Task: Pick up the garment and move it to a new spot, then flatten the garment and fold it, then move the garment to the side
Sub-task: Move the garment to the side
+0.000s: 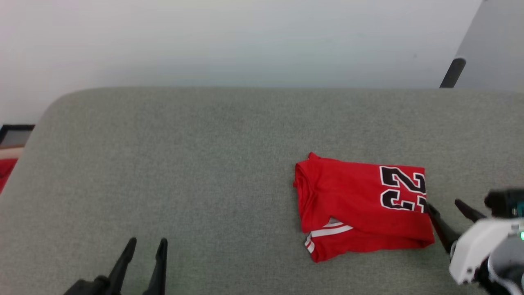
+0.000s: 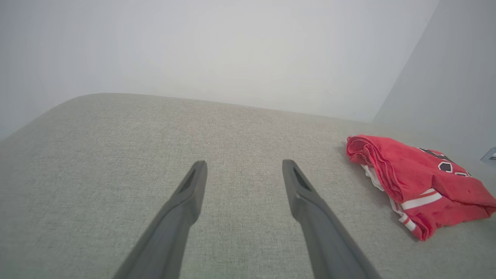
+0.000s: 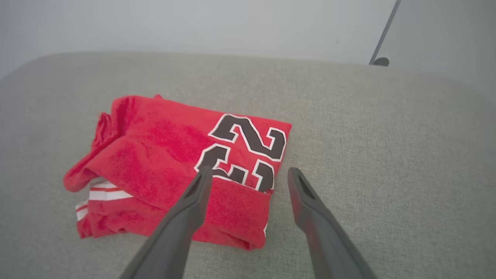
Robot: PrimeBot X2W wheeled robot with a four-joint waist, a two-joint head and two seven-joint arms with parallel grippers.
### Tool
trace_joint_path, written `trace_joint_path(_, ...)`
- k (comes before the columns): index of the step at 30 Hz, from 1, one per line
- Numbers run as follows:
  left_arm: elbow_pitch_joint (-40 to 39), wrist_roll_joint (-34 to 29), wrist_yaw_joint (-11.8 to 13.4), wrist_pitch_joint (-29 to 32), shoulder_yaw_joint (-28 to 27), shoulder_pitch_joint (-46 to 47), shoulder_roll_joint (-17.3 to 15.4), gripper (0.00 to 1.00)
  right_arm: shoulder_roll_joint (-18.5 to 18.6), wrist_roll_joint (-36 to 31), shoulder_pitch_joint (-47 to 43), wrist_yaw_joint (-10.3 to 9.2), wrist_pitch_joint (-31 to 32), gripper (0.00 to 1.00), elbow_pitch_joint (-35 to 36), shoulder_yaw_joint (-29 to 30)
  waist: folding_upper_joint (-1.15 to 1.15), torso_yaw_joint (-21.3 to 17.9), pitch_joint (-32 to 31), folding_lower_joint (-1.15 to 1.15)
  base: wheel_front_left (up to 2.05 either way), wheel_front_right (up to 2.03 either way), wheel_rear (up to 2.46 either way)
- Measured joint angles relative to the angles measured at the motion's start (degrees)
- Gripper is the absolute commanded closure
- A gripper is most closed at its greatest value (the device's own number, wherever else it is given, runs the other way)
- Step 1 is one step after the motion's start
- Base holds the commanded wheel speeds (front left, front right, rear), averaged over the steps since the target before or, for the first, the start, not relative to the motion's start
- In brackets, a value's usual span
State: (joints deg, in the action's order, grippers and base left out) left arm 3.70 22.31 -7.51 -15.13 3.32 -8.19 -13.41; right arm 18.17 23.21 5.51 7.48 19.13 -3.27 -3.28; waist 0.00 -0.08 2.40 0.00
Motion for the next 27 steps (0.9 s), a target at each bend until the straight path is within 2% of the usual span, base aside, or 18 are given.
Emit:
trace_joint_path(6,0.1,1.4,0.0,0.0,1.4,4.0,-0.4,0.00,0.7,3.1,9.6,0.00,18.6,0.00,-5.1,2.3,0.00,0.7,3.6,0.00,0.00,0.00,0.00)
trace_joint_path(12,0.1,2.5,0.0,0.0,2.6,7.3,-1.1,0.00,-2.0,2.6,16.5,0.00,33.3,0.00,-7.8,6.3,0.00,1.4,7.7,0.00,0.00,0.00,0.00)
trace_joint_path(18,0.3,3.3,0.0,0.0,4.4,10.6,-1.9,0.00,-4.9,-0.8,18.9,0.00,37.9,0.00,-10.3,7.7,0.00,2.0,11.7,0.00,0.00,0.00,0.00)
trace_joint_path(26,0.7,4.0,0.0,0.0,5.3,12.8,-2.5,0.00,-5.5,-3.7,18.6,-0.01,38.4,0.00,-9.3,9.7,0.00,3.8,14.8,0.00,0.00,0.00,0.00)
trace_joint_path(27,0.7,4.1,0.0,0.0,5.4,12.8,-2.5,0.00,-5.5,-3.7,18.6,-0.01,38.3,0.13,-9.1,9.7,0.00,3.9,15.0,0.00,0.00,0.00,0.00)
